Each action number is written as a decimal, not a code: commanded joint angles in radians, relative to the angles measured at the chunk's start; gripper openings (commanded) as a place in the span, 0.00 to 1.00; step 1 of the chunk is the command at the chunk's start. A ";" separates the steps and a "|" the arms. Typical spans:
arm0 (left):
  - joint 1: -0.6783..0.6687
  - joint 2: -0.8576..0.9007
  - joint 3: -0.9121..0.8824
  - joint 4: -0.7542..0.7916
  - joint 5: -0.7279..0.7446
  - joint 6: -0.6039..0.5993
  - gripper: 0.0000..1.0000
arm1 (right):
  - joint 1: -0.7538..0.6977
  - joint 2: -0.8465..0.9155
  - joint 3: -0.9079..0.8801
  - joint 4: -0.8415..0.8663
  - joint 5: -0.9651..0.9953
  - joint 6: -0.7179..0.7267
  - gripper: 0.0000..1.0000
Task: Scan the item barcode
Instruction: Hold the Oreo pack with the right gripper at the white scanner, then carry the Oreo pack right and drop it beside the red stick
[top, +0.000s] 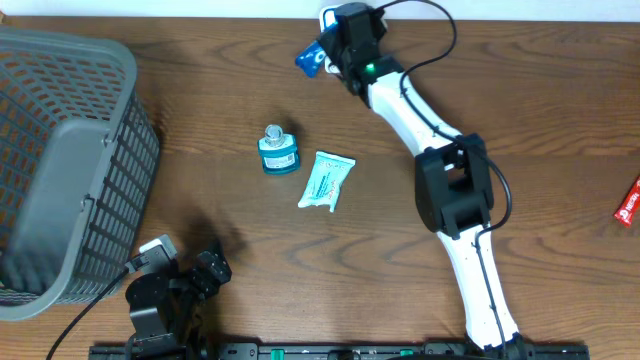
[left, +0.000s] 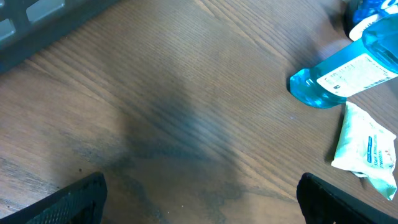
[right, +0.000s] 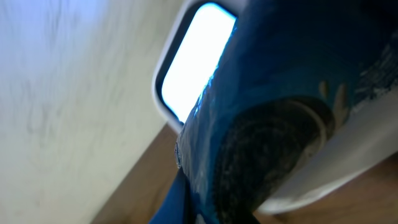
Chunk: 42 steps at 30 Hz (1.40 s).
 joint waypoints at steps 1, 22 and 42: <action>-0.006 -0.005 -0.005 -0.019 -0.003 -0.002 0.98 | -0.034 -0.009 0.026 0.002 -0.011 -0.038 0.02; -0.006 -0.005 -0.005 -0.019 -0.003 -0.002 0.98 | -0.309 -0.476 0.026 -1.039 0.082 -0.478 0.01; -0.006 -0.005 -0.005 -0.019 -0.003 -0.002 0.98 | -0.928 -0.492 -0.362 -0.926 0.415 -0.603 0.01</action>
